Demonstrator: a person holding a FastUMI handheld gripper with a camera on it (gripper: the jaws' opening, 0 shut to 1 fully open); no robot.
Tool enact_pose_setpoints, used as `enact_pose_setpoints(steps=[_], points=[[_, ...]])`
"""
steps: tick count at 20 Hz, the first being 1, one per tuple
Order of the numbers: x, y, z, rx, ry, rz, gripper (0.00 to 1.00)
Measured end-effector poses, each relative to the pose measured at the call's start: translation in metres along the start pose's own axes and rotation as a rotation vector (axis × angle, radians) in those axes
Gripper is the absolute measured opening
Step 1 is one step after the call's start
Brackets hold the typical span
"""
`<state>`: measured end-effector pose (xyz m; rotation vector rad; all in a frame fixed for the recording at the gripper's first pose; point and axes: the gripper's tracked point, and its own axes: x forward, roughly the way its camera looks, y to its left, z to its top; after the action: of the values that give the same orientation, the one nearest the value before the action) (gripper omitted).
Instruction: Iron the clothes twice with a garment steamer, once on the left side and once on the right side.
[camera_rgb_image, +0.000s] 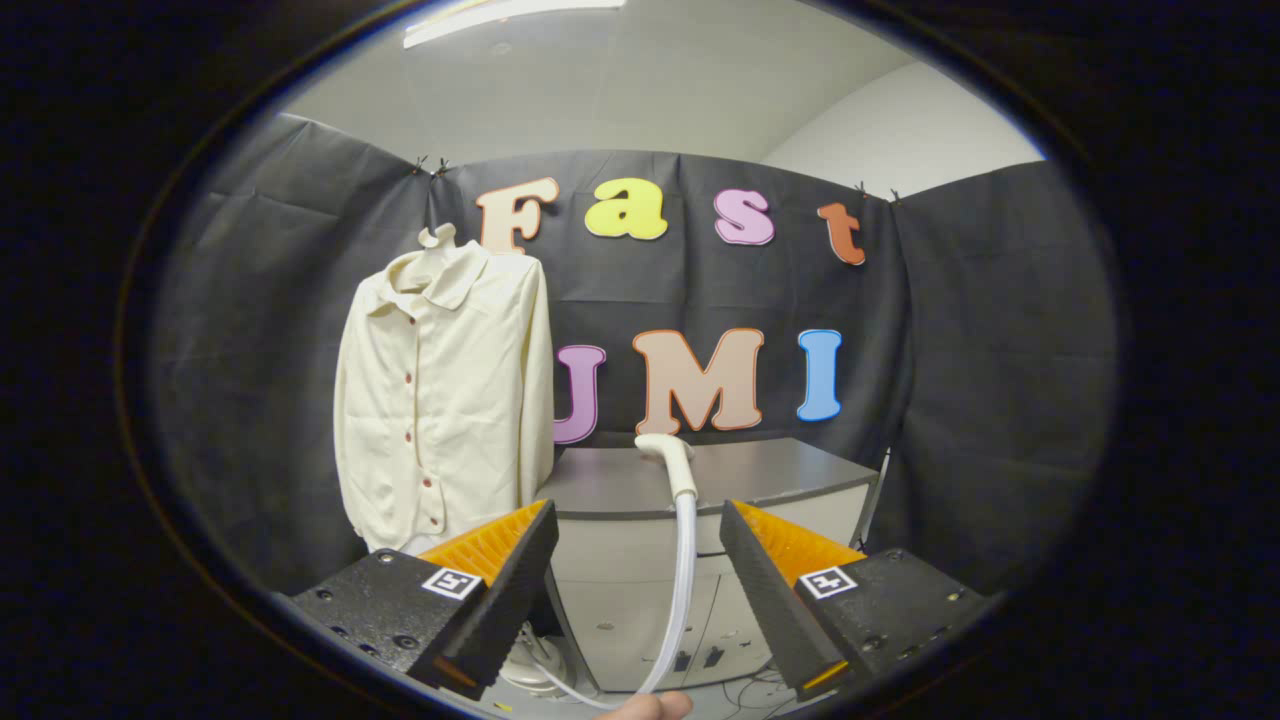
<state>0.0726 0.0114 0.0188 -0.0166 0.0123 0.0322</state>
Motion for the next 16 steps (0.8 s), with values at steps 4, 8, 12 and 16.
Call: enact_pose_setpoints(steps=[4,8,12,16], points=[[0.054,-0.004,0.021,-0.027,-0.009,-0.003,1.0],[0.113,-0.012,0.035,-0.022,0.007,-0.011,1.0],[0.183,-0.023,0.04,-0.013,0.069,-0.024,1.0],[0.252,-0.041,0.025,-0.039,0.219,-0.043,1.0]])
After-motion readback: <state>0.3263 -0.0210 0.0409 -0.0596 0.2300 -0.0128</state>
